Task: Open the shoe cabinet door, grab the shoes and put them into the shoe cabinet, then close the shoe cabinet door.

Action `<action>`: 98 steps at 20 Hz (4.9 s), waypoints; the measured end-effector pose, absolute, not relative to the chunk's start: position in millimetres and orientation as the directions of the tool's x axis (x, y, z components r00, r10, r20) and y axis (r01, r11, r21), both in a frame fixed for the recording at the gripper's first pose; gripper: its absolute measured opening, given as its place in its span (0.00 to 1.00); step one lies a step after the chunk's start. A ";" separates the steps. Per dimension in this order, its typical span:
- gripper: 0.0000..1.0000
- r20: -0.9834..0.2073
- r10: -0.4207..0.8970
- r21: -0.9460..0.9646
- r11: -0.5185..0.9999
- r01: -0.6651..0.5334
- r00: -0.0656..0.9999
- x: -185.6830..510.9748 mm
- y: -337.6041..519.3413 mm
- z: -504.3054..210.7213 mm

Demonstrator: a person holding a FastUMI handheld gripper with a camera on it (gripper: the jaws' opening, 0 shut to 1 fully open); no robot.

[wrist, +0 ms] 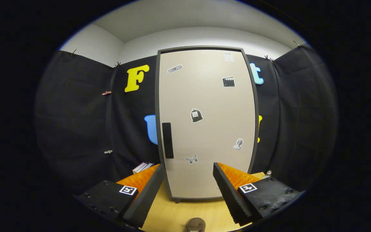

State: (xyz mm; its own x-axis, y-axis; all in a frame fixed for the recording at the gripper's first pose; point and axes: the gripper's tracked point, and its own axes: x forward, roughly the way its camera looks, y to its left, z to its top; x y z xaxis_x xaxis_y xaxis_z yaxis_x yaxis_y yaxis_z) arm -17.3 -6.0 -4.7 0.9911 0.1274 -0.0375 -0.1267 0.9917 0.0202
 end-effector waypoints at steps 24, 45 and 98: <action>0.98 -0.064 -0.056 0.042 0.997 0.058 0.996 176.9 72.0 -40.7; 0.27 -0.091 -0.021 -0.027 0.999 0.018 0.996 132.4 63.9 -43.5; 0.18 -0.012 -0.196 0.019 0.980 0.196 0.980 -68.4 -185.5 -1.8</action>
State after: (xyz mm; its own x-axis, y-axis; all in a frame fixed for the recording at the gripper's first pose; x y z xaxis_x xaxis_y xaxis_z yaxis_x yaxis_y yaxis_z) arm -68.4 -185.5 -1.8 0.9805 -0.1962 -0.0122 0.1964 0.9803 0.0189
